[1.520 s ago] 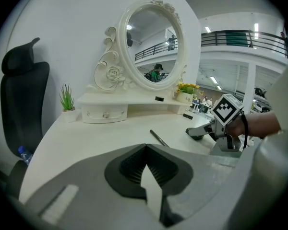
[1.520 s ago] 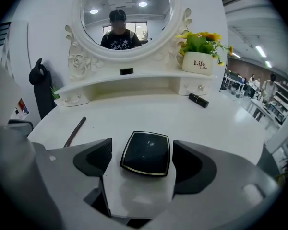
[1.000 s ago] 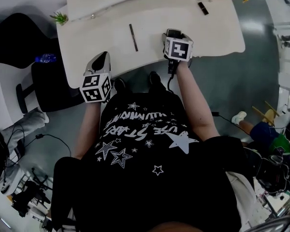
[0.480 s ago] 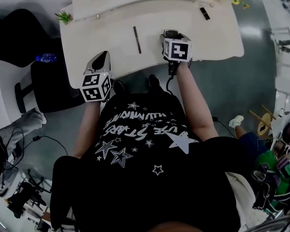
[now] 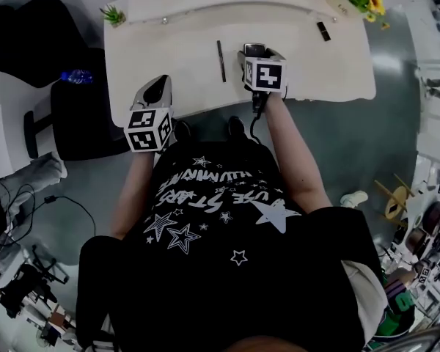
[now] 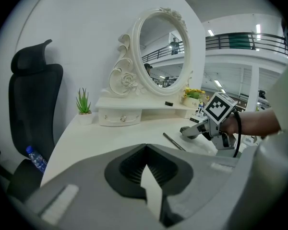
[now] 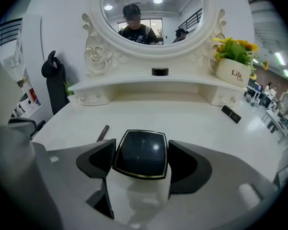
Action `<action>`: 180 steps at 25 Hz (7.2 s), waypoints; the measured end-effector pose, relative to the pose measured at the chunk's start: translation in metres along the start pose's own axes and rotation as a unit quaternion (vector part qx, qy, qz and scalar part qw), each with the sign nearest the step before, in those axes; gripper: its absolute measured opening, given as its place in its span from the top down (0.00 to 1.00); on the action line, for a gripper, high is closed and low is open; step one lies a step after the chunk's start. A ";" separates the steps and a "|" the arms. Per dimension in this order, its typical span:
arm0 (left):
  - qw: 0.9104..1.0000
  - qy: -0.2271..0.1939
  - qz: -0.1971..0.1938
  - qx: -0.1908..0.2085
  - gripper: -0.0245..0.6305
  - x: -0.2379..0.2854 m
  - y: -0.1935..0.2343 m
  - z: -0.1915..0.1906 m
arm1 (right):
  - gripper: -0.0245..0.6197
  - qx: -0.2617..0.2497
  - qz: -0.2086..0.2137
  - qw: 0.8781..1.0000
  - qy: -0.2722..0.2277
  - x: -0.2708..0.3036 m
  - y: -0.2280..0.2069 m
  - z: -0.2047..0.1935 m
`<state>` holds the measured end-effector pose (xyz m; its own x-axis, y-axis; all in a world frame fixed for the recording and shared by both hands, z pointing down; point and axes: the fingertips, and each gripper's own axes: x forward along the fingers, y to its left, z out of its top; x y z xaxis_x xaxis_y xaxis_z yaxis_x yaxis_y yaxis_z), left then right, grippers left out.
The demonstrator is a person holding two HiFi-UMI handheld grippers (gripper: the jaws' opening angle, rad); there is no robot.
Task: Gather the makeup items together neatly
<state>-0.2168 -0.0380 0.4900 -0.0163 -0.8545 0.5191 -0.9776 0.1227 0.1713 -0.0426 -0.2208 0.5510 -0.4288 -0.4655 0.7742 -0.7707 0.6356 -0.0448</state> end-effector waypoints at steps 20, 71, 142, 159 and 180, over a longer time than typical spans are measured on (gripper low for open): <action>1.000 -0.001 -0.011 -0.011 0.96 -0.002 0.019 -0.001 | 0.39 -0.031 0.012 0.999 0.022 0.022 0.025 -0.007; 0.999 -0.010 0.048 -0.021 0.96 0.118 -0.109 0.050 | 0.42 -0.039 -0.036 0.998 -0.035 0.039 -0.266 0.050; 1.000 0.009 -0.020 -0.001 0.96 0.034 -0.024 0.020 | 0.76 0.016 -0.008 0.999 -0.050 0.011 -0.051 0.002; 1.000 0.010 -0.021 -0.005 0.96 0.035 -0.026 0.018 | 0.70 0.010 -0.003 1.000 -0.014 0.015 -0.049 -0.009; 0.998 -0.040 0.035 -0.038 0.96 0.056 -0.029 0.056 | 0.43 -0.049 0.069 0.989 -0.121 -0.010 -0.071 0.123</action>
<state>-0.2010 -0.1176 0.4669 -0.1031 -0.8803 0.4631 -0.9547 0.2182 0.2022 -0.0416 -0.3368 0.4686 -0.6356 -0.4969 0.5908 -0.6528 0.7545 -0.0677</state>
